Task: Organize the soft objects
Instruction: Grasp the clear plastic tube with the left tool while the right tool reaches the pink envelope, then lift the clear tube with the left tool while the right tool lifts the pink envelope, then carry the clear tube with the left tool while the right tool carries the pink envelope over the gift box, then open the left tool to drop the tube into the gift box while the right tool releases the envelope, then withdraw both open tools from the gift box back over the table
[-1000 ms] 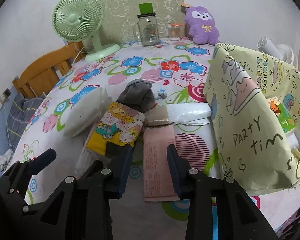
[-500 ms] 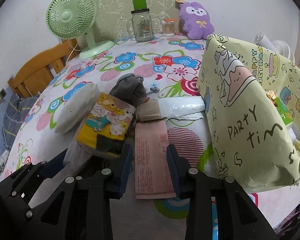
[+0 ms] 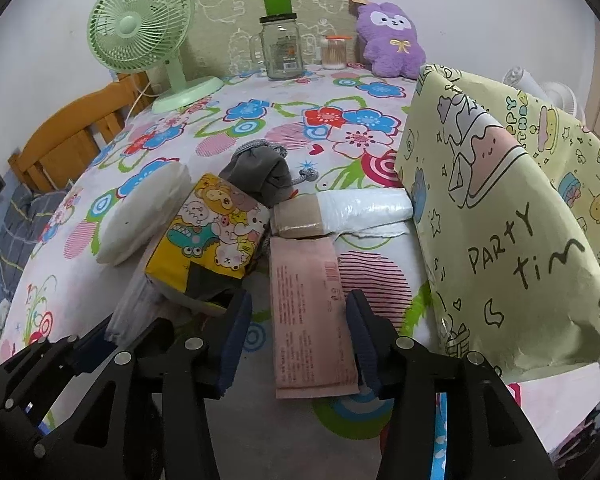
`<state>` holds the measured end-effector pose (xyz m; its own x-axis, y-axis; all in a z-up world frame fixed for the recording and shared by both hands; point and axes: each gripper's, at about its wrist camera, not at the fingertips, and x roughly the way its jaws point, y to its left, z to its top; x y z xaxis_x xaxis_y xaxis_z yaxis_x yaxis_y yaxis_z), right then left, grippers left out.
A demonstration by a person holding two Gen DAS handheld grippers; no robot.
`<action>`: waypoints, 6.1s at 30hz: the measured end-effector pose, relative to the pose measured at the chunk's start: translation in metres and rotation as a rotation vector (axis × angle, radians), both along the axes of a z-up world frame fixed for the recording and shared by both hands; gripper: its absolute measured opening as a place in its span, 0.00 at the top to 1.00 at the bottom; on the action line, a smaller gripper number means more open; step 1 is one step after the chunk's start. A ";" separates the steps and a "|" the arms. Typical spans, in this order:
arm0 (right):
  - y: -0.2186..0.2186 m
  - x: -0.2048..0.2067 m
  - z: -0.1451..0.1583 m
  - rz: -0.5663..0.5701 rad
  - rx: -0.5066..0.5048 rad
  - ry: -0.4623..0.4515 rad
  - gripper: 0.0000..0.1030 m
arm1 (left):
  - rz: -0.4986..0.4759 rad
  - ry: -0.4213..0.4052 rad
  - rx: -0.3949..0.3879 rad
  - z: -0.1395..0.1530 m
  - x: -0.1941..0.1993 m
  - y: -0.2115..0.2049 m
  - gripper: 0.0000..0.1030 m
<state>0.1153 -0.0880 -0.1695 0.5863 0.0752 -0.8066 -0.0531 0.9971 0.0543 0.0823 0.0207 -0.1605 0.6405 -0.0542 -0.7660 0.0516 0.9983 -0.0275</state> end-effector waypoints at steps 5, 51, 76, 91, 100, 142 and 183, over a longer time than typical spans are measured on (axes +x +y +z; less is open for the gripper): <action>0.001 0.000 0.001 0.009 -0.008 0.009 0.61 | -0.005 -0.001 0.003 0.002 -0.001 0.000 0.78; -0.010 -0.035 0.109 0.084 0.049 -0.179 0.64 | 0.011 -0.184 0.016 0.098 -0.032 -0.027 0.81; -0.046 -0.027 0.147 0.081 0.062 -0.246 0.64 | 0.000 -0.252 0.011 0.132 -0.023 -0.063 0.80; -0.089 -0.019 0.151 0.060 0.061 -0.254 0.64 | -0.029 -0.261 0.012 0.135 -0.013 -0.106 0.80; -0.119 -0.014 0.150 0.021 0.065 -0.263 0.64 | -0.070 -0.262 0.018 0.134 -0.004 -0.134 0.80; -0.208 0.017 0.096 -0.156 0.027 -0.152 0.64 | -0.269 -0.103 0.024 0.079 0.034 -0.220 0.75; -0.177 0.007 0.119 -0.171 0.017 -0.175 0.22 | -0.262 -0.106 0.012 0.110 0.030 -0.188 0.12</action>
